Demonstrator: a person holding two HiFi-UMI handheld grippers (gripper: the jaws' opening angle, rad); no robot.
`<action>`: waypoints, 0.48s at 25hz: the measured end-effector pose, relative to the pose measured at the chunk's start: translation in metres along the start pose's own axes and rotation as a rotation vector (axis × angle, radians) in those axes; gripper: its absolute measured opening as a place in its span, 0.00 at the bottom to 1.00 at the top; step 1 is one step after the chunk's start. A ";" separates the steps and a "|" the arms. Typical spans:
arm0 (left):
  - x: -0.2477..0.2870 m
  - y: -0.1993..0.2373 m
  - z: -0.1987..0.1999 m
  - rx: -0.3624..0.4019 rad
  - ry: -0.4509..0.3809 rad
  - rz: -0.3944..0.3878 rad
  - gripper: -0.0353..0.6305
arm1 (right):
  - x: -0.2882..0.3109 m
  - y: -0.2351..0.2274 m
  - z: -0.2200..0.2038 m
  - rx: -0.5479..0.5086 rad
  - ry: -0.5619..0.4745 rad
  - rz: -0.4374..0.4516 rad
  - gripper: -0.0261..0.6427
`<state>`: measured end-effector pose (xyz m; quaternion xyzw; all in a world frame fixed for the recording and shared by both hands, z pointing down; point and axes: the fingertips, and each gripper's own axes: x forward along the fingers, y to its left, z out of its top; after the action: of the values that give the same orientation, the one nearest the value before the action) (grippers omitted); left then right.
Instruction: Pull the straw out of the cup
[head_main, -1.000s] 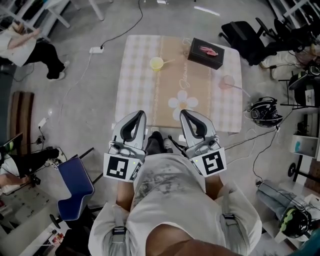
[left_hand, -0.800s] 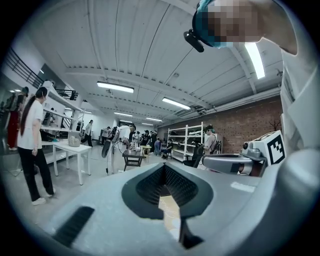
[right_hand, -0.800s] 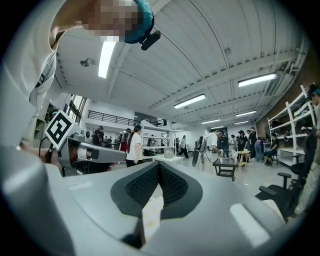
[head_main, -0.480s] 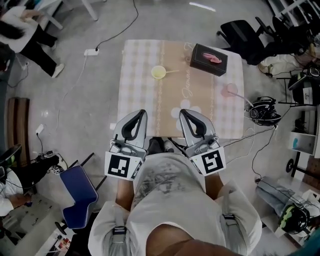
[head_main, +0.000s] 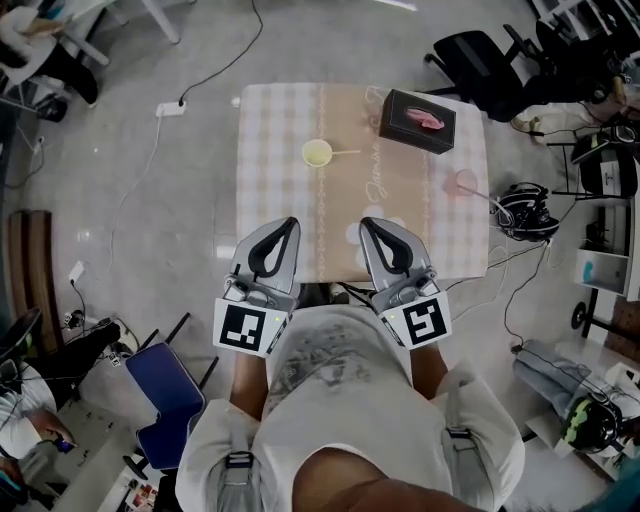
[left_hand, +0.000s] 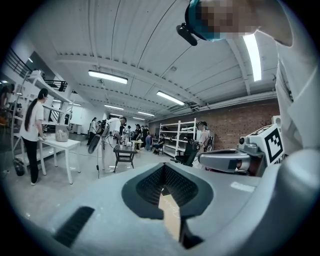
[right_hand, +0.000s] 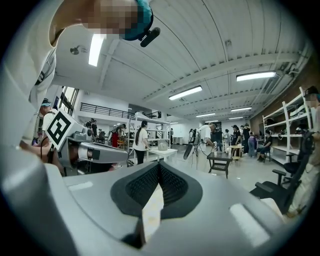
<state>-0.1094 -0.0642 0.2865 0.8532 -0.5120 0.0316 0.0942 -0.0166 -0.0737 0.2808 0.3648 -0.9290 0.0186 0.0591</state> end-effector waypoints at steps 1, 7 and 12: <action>0.002 0.002 -0.001 -0.002 0.001 -0.007 0.06 | 0.002 -0.001 -0.001 0.001 0.006 -0.004 0.06; 0.013 0.011 -0.008 -0.031 0.001 -0.073 0.06 | 0.016 -0.004 -0.010 0.007 0.034 -0.027 0.06; 0.022 0.020 -0.016 -0.038 0.013 -0.099 0.06 | 0.021 -0.008 -0.021 0.014 0.070 -0.048 0.06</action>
<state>-0.1159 -0.0889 0.3078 0.8754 -0.4689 0.0228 0.1149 -0.0244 -0.0917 0.3043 0.3863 -0.9173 0.0364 0.0893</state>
